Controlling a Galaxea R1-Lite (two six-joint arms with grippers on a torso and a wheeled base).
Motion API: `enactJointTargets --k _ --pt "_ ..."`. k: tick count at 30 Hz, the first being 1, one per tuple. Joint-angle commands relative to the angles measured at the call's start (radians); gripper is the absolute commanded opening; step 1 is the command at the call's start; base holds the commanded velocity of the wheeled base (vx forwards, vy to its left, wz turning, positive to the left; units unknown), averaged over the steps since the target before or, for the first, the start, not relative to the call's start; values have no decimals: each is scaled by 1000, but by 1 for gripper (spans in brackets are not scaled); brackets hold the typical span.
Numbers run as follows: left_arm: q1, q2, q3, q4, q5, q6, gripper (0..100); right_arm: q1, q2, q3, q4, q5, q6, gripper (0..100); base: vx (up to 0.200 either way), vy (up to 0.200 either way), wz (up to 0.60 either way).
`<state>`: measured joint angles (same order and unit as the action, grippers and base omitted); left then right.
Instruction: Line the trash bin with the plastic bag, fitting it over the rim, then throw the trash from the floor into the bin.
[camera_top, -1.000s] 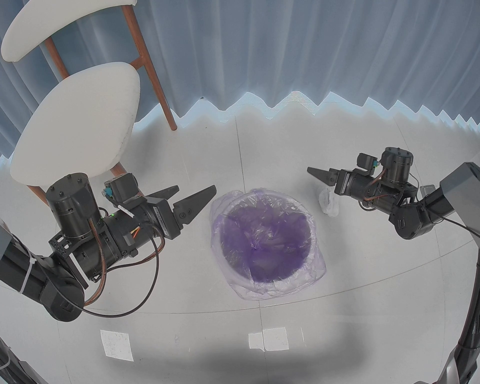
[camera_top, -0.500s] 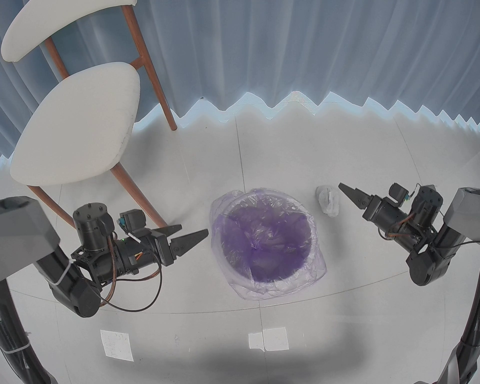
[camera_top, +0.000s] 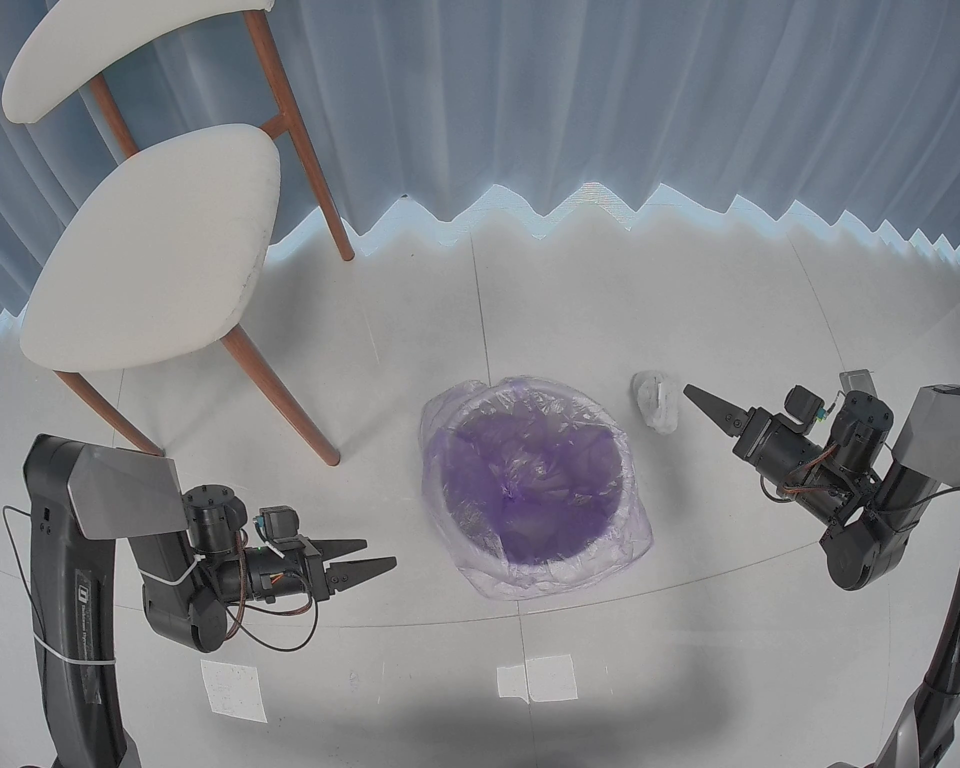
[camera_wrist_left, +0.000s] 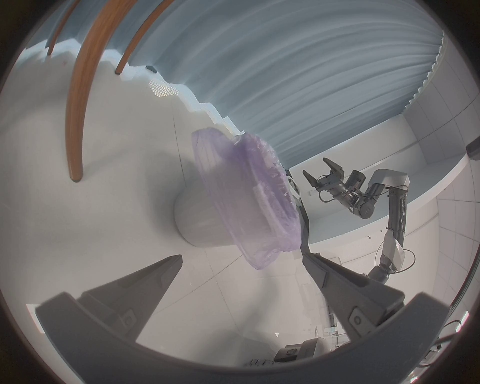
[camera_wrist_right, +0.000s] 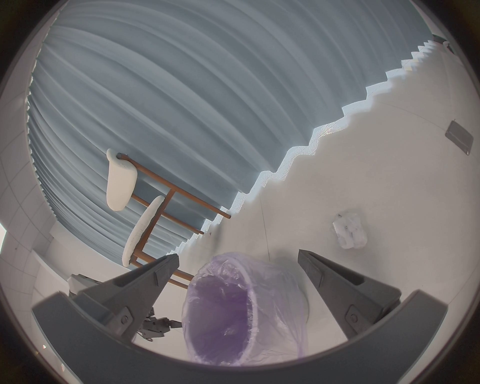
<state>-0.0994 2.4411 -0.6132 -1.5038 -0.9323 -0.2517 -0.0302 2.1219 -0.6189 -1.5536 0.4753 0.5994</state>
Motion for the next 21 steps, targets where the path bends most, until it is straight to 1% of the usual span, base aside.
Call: enactJointTargets --k 1,4,8,20,21 --pt "-37 87 -56 -3 -3 -41 100 19 -37 24 -17 0 3 100 0 0 0" --pt "-69 90 -57 -3 -3 -63 100 21 -48 27 -17 0 3 100 0 0 0" --pt "-103 108 -80 -3 -5 -63 100 27 -73 34 -17 0 3 100 0 0 0" --pt "-122 157 -189 -4 -5 -55 100 46 -180 68 -17 0 5 100 0 0 0" --pt "-132 173 -238 -4 6 -46 100 47 -201 71 -17 0 5 100 0 0 0"
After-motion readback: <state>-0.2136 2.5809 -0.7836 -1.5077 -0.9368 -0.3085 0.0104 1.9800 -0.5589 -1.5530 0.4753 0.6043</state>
